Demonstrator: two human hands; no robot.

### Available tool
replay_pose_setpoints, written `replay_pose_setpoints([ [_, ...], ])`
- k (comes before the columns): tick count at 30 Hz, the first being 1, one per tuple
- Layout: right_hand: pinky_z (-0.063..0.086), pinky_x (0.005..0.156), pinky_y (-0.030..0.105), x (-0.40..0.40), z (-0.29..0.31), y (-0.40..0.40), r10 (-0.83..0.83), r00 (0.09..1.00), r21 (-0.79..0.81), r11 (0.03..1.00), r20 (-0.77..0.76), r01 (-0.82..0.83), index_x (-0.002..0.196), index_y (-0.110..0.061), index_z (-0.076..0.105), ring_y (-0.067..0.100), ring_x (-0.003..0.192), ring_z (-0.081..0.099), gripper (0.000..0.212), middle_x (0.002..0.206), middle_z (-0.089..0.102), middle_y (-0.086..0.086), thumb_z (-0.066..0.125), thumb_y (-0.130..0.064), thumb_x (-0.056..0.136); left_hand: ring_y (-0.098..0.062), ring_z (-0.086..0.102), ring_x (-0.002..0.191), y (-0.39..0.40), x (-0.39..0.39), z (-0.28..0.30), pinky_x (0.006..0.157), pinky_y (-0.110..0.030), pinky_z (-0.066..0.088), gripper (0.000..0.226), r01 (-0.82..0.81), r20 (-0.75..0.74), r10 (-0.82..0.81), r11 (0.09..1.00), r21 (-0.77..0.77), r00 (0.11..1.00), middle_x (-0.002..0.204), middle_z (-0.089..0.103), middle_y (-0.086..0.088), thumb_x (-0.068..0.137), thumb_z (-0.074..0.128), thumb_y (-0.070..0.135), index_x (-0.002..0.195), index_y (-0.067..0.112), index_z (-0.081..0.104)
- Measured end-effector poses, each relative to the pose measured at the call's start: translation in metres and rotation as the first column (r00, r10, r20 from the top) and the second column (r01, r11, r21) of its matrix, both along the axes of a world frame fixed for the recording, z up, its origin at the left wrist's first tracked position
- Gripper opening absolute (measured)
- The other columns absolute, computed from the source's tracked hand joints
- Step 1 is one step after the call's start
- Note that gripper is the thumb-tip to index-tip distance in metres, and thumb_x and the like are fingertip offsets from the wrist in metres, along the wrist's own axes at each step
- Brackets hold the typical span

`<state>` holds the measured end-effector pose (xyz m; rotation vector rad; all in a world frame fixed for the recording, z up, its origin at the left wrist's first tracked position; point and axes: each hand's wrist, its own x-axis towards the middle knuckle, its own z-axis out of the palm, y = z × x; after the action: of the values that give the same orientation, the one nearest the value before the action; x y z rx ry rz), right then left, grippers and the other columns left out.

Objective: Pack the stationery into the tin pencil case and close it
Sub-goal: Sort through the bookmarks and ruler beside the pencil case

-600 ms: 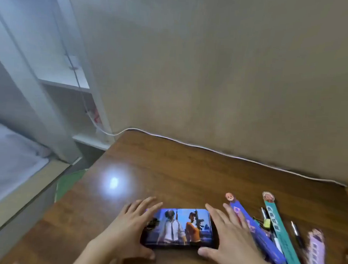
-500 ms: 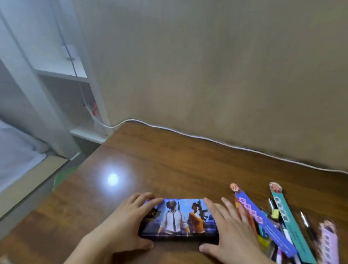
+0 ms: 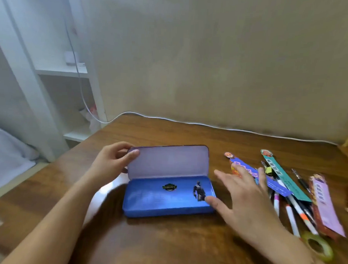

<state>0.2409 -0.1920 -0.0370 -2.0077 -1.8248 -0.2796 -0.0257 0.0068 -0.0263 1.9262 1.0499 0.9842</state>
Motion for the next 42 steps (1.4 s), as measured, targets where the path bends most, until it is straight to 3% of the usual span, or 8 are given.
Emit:
replay_pose_setpoints([
  [2,0.028,0.111,0.044,-0.017,0.008,-0.004,0.129,0.991,0.063,0.99,-0.024,-0.127,0.121,-0.028,0.066,0.02,0.126,0.049,0.041,0.121,0.066,-0.01,0.061,-0.05,0.087,-0.023,0.068,0.08,0.004,0.005,-0.012,0.07,-0.041,0.06,0.027,-0.096,-0.021,0.097,0.995,0.029,0.995,0.093,0.072,-0.005,0.087,0.072,0.021,0.113,0.016,0.067],
  [7,0.019,0.112,0.031,-0.056,0.004,0.015,0.239,0.971,-0.14,0.962,0.005,-0.236,0.13,-0.031,0.059,0.015,0.138,0.027,0.038,0.144,0.044,-0.012,0.044,-0.044,0.098,-0.006,0.046,0.128,-0.006,-0.003,-0.028,0.098,-0.03,0.044,0.058,0.008,-0.183,0.025,0.984,0.176,0.983,0.137,0.051,0.014,0.082,0.076,0.04,0.135,0.03,0.054],
  [11,0.043,0.097,0.039,-0.062,-0.001,0.019,0.273,0.962,-0.031,0.962,0.019,-0.273,0.095,-0.024,0.076,0.02,0.118,0.056,0.02,0.123,0.065,-0.006,0.059,-0.034,0.092,0.007,0.041,0.126,-0.021,-0.018,-0.029,0.098,-0.011,0.036,0.097,0.354,-0.359,-0.336,0.935,-0.017,0.871,0.132,0.043,0.033,0.058,0.081,0.066,0.14,0.06,0.028],
  [15,0.052,0.082,0.038,-0.062,-0.007,0.016,0.301,0.953,-0.02,0.953,-0.016,-0.302,0.083,-0.022,0.072,0.019,0.098,0.065,0.005,0.105,0.072,-0.008,0.068,-0.026,0.083,0.016,0.036,0.124,-0.028,-0.024,-0.038,0.092,0.0,0.033,0.112,0.362,-0.404,-0.341,0.932,-0.025,0.849,0.13,0.041,0.032,0.053,0.085,0.063,0.142,0.063,0.017],
  [23,0.036,0.092,0.021,-0.068,-0.013,0.021,0.186,0.931,0.078,0.982,-0.314,-0.17,0.083,-0.026,0.07,0.003,0.101,0.057,0.005,0.099,0.07,-0.018,0.065,-0.027,0.083,0.01,0.041,0.123,-0.037,-0.021,-0.04,0.094,0.001,0.029,0.113,0.373,-0.418,-0.3,0.922,0.103,0.858,0.129,0.042,0.029,0.055,0.084,0.049,0.143,0.062,0.014],
  [32,0.053,0.063,0.032,-0.067,0.015,-0.028,0.214,0.973,0.275,0.944,-0.087,-0.183,0.078,-0.024,0.068,0.011,0.066,0.063,0.003,0.072,0.068,-0.011,0.067,-0.023,0.081,0.005,0.05,0.121,-0.03,-0.022,-0.032,0.099,-0.013,0.041,0.116,0.346,-0.332,-0.306,0.936,0.065,0.892,0.133,0.05,0.02,0.055,0.086,0.057,0.147,0.052,0.016],
  [38,0.053,0.06,0.018,-0.063,-0.002,-0.07,0.33,0.944,0.107,0.938,0.02,-0.33,0.065,-0.031,0.068,-0.006,0.071,0.065,0.011,0.07,0.069,-0.019,0.064,-0.032,0.076,0.012,0.037,0.132,-0.028,-0.025,-0.031,0.099,-0.002,0.031,0.066,0.394,-0.129,-0.404,0.914,-0.102,0.906,0.138,0.052,0.029,0.075,0.068,0.039,0.137,0.043,0.046],
  [42,0.057,0.068,0.018,-0.064,-0.013,-0.064,0.379,0.92,-0.058,0.925,0.095,-0.375,0.069,-0.035,0.071,-0.006,0.086,0.068,0.011,0.085,0.072,-0.026,0.069,-0.044,0.074,0.012,0.029,0.136,-0.034,-0.023,-0.032,0.113,-0.028,0.031,0.062,0.341,-0.3,-0.312,0.939,0.048,0.901,0.146,0.04,0.027,0.077,0.068,0.049,0.135,0.045,0.046],
])
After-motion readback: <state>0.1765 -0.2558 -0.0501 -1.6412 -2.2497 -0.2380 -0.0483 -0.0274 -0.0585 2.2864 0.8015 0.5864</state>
